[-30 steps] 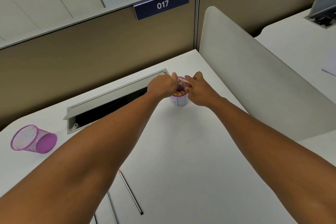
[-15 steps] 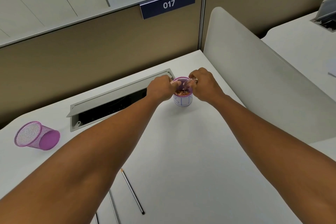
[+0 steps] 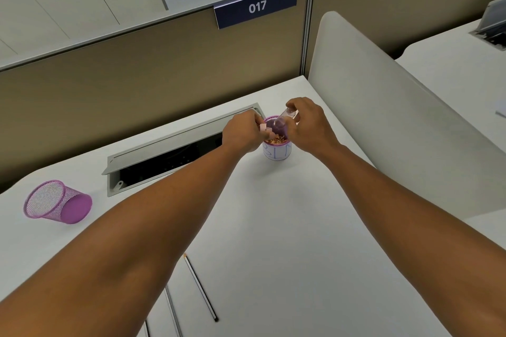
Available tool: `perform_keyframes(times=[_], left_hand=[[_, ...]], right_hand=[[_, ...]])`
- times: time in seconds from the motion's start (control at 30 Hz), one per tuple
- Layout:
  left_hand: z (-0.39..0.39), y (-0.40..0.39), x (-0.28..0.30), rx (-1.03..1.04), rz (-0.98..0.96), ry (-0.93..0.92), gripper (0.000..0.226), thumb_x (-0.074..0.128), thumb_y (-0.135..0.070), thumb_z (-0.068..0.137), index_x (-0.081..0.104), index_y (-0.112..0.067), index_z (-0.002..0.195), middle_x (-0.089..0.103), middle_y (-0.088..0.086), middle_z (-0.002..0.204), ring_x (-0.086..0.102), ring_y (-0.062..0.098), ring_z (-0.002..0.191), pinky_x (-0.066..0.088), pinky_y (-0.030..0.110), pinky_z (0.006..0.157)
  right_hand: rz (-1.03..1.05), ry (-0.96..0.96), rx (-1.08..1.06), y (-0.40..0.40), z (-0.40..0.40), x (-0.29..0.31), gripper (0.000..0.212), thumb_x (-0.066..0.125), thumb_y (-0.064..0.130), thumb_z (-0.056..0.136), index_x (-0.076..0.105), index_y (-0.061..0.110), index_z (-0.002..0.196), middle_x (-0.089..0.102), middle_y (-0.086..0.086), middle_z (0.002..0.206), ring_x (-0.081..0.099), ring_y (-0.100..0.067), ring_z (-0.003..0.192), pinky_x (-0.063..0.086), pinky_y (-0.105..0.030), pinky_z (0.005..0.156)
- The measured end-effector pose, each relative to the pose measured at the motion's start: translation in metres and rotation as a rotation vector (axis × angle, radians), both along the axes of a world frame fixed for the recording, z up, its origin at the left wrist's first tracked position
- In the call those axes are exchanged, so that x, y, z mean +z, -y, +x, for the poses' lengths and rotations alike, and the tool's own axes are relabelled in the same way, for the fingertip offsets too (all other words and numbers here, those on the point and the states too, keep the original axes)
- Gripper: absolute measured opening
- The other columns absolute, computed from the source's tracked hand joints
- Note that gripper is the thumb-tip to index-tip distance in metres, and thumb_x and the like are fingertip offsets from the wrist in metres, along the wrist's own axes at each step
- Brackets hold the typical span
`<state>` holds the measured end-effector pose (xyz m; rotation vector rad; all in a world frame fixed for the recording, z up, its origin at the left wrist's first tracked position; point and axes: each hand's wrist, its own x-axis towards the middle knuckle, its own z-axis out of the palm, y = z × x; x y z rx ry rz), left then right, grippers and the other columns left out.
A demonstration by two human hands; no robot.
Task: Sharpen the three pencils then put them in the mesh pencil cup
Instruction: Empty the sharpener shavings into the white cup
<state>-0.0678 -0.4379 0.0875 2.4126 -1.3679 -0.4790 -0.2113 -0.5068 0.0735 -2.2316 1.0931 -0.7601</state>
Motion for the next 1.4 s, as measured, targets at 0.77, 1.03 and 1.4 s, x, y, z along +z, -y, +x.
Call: perform_keyframes(times=[0.77, 1.03, 1.4], left_hand=[[-0.005, 0.003, -0.004, 0.008, -0.119, -0.095, 0.039, 0.085, -0.027, 0.071, 0.053, -0.018, 0.089, 0.065, 0.001, 0.091, 0.058, 0.017, 0.076, 0.040, 0.019, 0.052], [-0.002, 0.003, -0.004, 0.029, -0.128, -0.143, 0.036, 0.083, -0.034, 0.073, 0.056, -0.021, 0.092, 0.064, -0.003, 0.091, 0.060, 0.015, 0.079, 0.042, 0.019, 0.053], [-0.002, 0.009, -0.005, 0.163, -0.085, -0.469, 0.036, 0.066, -0.053, 0.083, 0.075, -0.018, 0.081, 0.073, 0.002, 0.082, 0.071, 0.020, 0.080, 0.060, 0.041, 0.079]], right_hand=[[-0.067, -0.019, -0.126, -0.012, 0.001, 0.003, 0.030, 0.060, 0.024, 0.090, 0.057, 0.012, 0.118, 0.061, -0.006, 0.116, 0.059, -0.022, 0.100, 0.048, -0.027, 0.074], [-0.026, 0.010, -0.177, -0.015, -0.001, 0.006, 0.029, 0.062, 0.028, 0.089, 0.057, 0.014, 0.114, 0.064, -0.003, 0.111, 0.060, -0.019, 0.095, 0.042, -0.022, 0.069], [0.033, 0.138, -0.270, -0.018, -0.004, 0.007, 0.031, 0.061, 0.025, 0.090, 0.055, 0.012, 0.118, 0.063, -0.003, 0.116, 0.061, -0.020, 0.101, 0.045, -0.024, 0.078]])
